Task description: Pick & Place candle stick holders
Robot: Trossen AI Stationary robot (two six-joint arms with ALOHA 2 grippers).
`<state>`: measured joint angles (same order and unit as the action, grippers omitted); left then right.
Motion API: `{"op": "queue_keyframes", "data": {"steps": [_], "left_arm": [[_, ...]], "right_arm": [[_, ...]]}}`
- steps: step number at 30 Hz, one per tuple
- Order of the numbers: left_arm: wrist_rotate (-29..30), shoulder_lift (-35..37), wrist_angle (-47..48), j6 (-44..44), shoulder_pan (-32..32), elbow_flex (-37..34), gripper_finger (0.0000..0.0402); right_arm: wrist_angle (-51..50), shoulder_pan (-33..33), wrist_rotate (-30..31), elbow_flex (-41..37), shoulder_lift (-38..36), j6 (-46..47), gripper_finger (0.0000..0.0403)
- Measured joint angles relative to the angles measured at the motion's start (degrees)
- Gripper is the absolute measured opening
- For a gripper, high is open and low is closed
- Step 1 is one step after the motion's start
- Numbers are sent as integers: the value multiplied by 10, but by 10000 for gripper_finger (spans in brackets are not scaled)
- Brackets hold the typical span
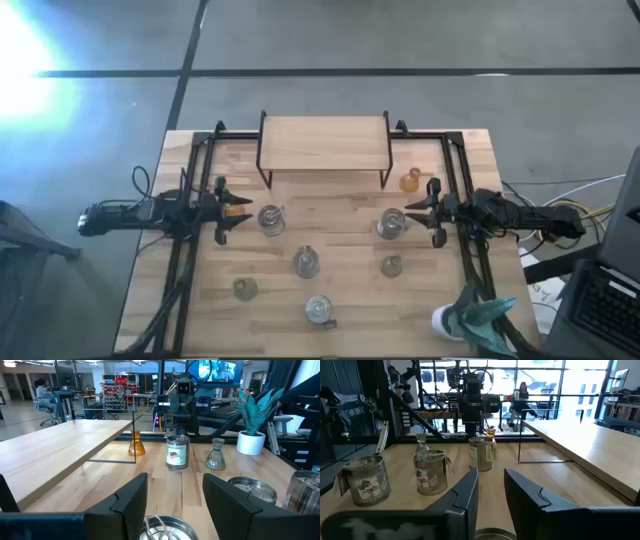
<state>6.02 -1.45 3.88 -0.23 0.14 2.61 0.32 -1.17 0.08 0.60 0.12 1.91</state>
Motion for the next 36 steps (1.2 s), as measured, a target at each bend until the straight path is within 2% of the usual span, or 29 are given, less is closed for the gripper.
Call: {"op": "queue_keyframes", "data": {"steps": [10,27,36], "left_arm": [[0,0,0,0,0,0,195],[0,0,0,0,0,0,195],[0,0,0,0,0,0,195]], "right_arm": [[0,0,0,0,0,0,68],[0,0,0,0,0,0,91],[0,0,0,0,0,0,74]]}}
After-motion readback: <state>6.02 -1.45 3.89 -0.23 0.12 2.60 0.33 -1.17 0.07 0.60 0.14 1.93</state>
